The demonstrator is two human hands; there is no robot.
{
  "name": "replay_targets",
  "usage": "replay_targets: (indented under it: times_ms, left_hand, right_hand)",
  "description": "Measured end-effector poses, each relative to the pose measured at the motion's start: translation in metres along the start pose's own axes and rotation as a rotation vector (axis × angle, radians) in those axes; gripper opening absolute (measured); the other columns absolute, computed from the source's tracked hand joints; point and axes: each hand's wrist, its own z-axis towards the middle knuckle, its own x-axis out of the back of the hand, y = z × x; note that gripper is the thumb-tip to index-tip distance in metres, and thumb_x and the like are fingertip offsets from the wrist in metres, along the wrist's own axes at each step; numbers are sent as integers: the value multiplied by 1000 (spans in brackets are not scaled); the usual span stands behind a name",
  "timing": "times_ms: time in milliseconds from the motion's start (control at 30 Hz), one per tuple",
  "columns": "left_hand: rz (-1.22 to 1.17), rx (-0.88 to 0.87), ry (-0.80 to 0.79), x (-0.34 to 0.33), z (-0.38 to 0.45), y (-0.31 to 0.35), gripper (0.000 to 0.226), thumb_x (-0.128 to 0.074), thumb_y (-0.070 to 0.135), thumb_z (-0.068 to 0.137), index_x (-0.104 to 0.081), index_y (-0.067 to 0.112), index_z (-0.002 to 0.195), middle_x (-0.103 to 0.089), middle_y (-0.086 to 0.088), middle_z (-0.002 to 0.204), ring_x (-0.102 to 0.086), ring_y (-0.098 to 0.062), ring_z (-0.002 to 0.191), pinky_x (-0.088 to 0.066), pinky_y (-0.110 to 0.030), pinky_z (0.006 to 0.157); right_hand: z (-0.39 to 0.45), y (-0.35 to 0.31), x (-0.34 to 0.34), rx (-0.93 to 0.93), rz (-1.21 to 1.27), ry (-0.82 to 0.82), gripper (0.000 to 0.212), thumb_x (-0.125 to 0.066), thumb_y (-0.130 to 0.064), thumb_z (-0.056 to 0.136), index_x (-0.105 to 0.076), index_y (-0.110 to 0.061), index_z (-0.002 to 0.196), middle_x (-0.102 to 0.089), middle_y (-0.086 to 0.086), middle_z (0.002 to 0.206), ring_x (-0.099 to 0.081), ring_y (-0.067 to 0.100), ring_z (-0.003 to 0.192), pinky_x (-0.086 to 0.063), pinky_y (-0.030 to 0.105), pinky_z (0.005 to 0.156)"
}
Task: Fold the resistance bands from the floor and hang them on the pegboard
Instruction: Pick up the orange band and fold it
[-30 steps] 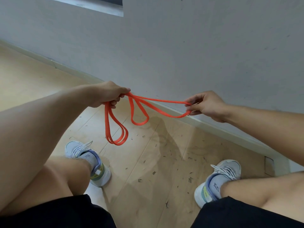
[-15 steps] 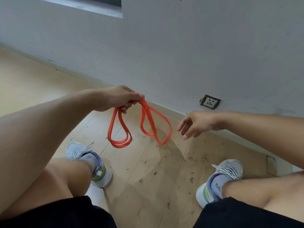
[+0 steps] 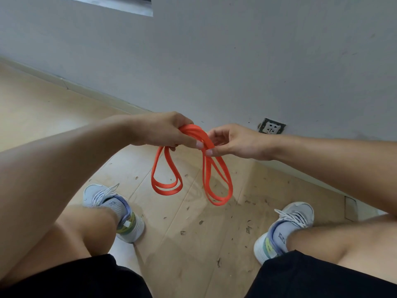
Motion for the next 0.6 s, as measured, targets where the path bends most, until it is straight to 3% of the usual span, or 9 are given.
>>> replay_targets:
  times_ms: [167,333,433,533,600]
  left_hand:
    - [60,-20,31,1,1,-3,37,-67,40,92,-64,3,99,-53,-3,72,-52,-14,65,-51,-26,67]
    - [131,-43,29,0,3,-6,30,-69,43,90,-65,13,92,-55,-1,72,-53,-11,62,-50,-27,66]
    - [187,-55,39,0,3,-4,28,-69,45,90,-64,17,87,-55,-2,70,-50,-13,60,-45,-31,62]
    - [189,-56,62,-1,3,-4,29,-67,46,91,-63,18,85,-55,-2,68,-51,-14,60,-45,-32,62]
    - [180,-61,103,-2,4,-4,30,-66,49,91,-62,20,84,-55,0,67,-52,-13,60,-47,-34,63]
  right_hand:
    - [-4,2,7,20,14,63,22,-87,-15,80,-71,-18,95,-79,9,95,-74,16,89,-58,31,89]
    - [-5,1,8,24,-49,99,30,-93,-14,71,-65,-20,80,-65,4,79,-61,12,71,-53,28,71]
    - [-6,0,9,10,-75,81,30,-94,-20,71,-66,-20,83,-61,5,80,-56,13,72,-46,29,68]
    - [-5,1,8,1,-84,104,27,-92,-21,75,-73,-20,93,-70,15,88,-64,14,77,-55,33,77]
    - [-6,0,5,10,-89,103,27,-90,-22,78,-77,-20,101,-76,16,96,-70,13,79,-58,27,76]
